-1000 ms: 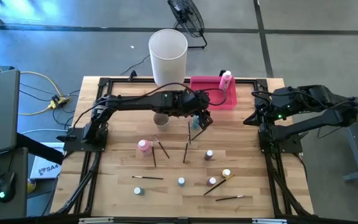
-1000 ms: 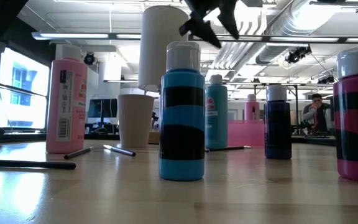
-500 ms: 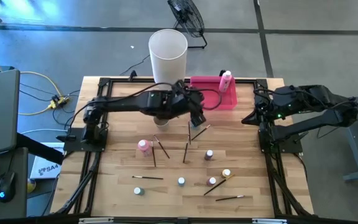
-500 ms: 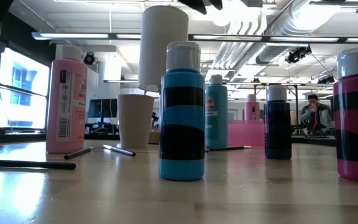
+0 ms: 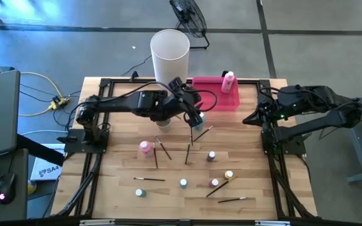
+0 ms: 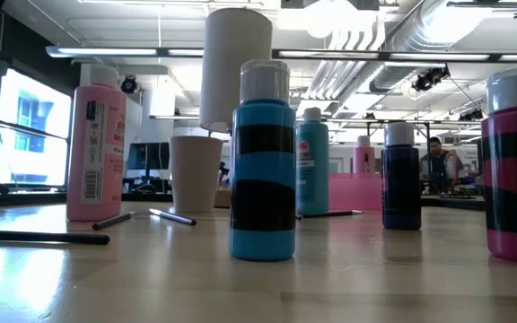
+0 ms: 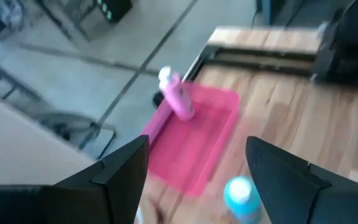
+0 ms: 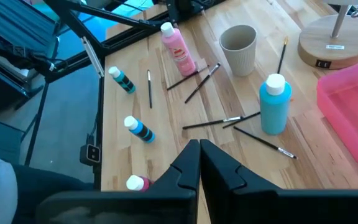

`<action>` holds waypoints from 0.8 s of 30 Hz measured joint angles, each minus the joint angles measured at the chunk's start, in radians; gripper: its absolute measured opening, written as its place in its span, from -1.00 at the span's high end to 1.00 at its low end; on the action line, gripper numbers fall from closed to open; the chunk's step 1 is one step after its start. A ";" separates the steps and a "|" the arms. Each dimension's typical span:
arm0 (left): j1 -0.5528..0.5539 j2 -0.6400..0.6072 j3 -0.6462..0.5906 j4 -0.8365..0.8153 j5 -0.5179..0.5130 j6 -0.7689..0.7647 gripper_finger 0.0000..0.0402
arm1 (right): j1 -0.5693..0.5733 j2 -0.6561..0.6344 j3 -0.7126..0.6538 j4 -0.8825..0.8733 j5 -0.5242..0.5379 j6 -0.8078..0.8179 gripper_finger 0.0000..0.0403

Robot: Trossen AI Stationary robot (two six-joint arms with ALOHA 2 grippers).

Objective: Pick & Place Paint Supplies
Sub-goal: Put the big blue paint bottle into the pink bin

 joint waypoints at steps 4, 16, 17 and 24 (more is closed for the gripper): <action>-0.001 -0.038 -0.105 0.149 0.076 0.059 -0.30 | 0.000 0.000 0.000 0.013 0.000 0.000 0.98; 0.003 -0.310 -0.498 0.496 0.145 0.141 -0.30 | 0.000 0.000 0.000 0.056 0.005 0.000 0.98; 0.003 -0.342 -0.537 0.529 0.141 0.142 -0.30 | 0.000 0.001 0.000 0.065 0.016 0.000 0.98; 0.002 -0.611 -0.894 0.789 0.146 0.171 -0.30 | 0.000 0.032 0.000 0.129 0.056 -0.009 0.98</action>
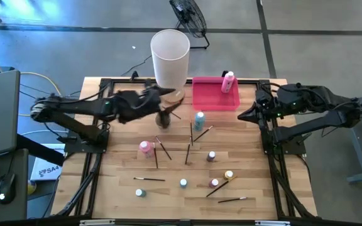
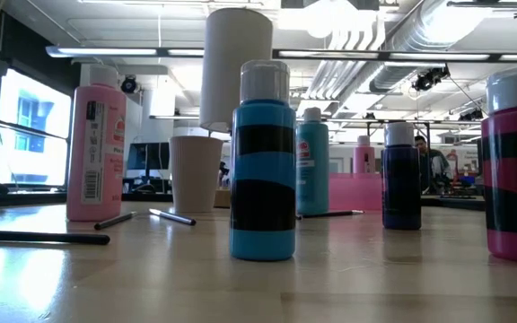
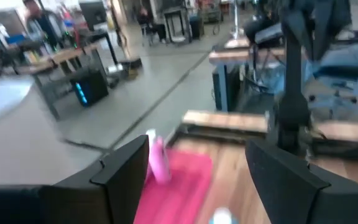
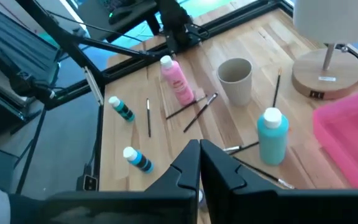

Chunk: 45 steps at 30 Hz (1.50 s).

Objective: Pick & Place Paint Supplies
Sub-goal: Put the big blue paint bottle into the pink bin

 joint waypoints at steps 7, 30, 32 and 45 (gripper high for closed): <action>0.000 -0.264 -0.284 0.111 0.036 -0.037 -0.30 | 0.000 0.071 0.000 0.034 0.000 -0.016 0.98; 0.000 -0.925 -0.577 -0.090 0.276 -0.083 -0.30 | -0.005 0.331 0.000 0.153 0.111 -0.091 0.98; 0.000 -0.948 -0.577 -0.108 0.250 -0.083 -0.30 | -0.005 0.353 0.000 0.154 0.113 -0.120 0.98; 0.000 -0.993 -0.577 -0.151 -0.079 -0.083 -0.30 | -0.005 0.445 0.000 0.149 0.245 -0.065 0.98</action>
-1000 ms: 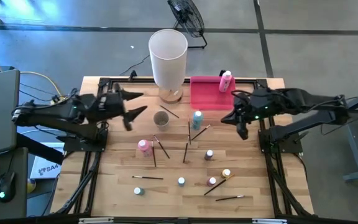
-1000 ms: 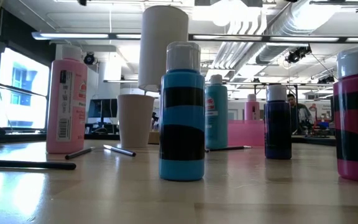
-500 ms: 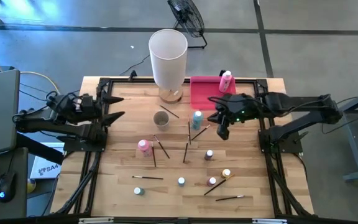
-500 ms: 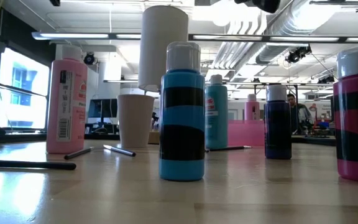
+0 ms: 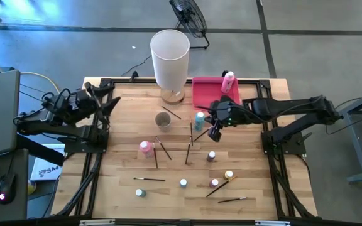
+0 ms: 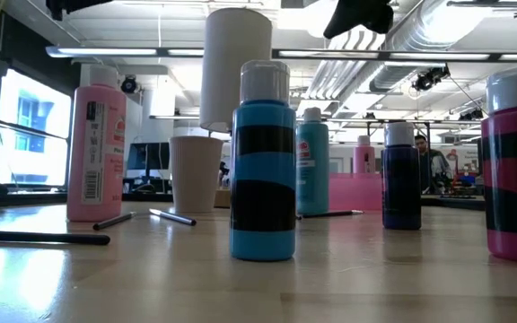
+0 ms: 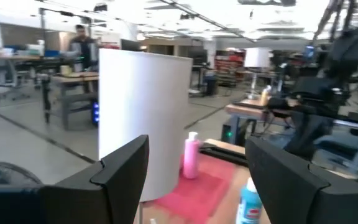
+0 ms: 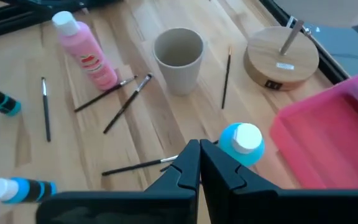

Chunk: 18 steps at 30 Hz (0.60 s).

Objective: Pick & Place Paint Supplies
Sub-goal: Put the big blue paint bottle into the pink bin

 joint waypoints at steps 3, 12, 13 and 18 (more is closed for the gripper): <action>0.000 0.000 0.000 -0.001 -0.023 -0.003 -0.30 | 0.000 0.000 0.000 -0.005 0.029 -0.011 0.98; 0.000 0.001 0.000 -0.004 -0.026 -0.052 -0.30 | -0.055 0.017 0.000 -0.115 0.001 0.022 0.98; 0.000 0.001 0.000 -0.004 -0.026 -0.052 -0.30 | -0.065 0.024 0.000 -0.118 -0.001 0.025 0.98; 0.000 0.001 0.000 -0.004 -0.026 -0.052 -0.30 | -0.099 0.035 0.000 -0.103 0.000 0.028 0.98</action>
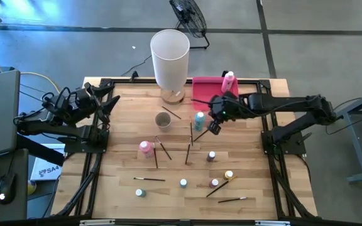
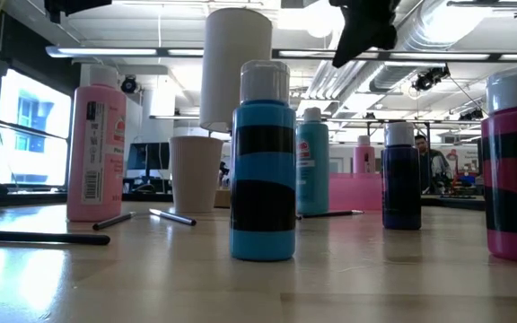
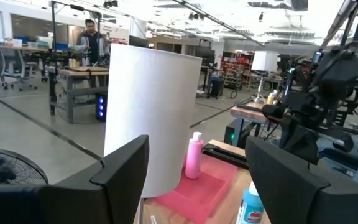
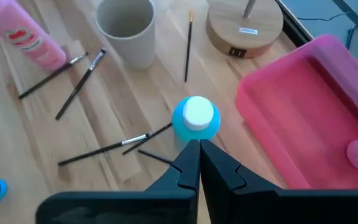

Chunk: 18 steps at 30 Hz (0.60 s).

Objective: Pick & Place Paint Supplies
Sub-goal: Put the big blue paint bottle into the pink bin

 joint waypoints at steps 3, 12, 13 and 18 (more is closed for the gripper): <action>0.000 0.000 0.000 0.000 0.001 0.000 -0.30 | -0.008 0.012 0.000 0.010 0.023 0.000 0.98; 0.000 0.001 0.000 -0.001 0.001 0.000 -0.30 | -0.029 0.082 0.000 0.016 -0.044 -0.056 0.98; 0.000 0.001 0.000 -0.001 0.001 0.000 -0.30 | -0.032 0.089 0.000 0.017 -0.069 -0.058 0.98; 0.000 0.001 0.000 -0.002 0.001 -0.001 -0.30 | -0.037 0.104 0.000 0.013 -0.194 -0.209 0.98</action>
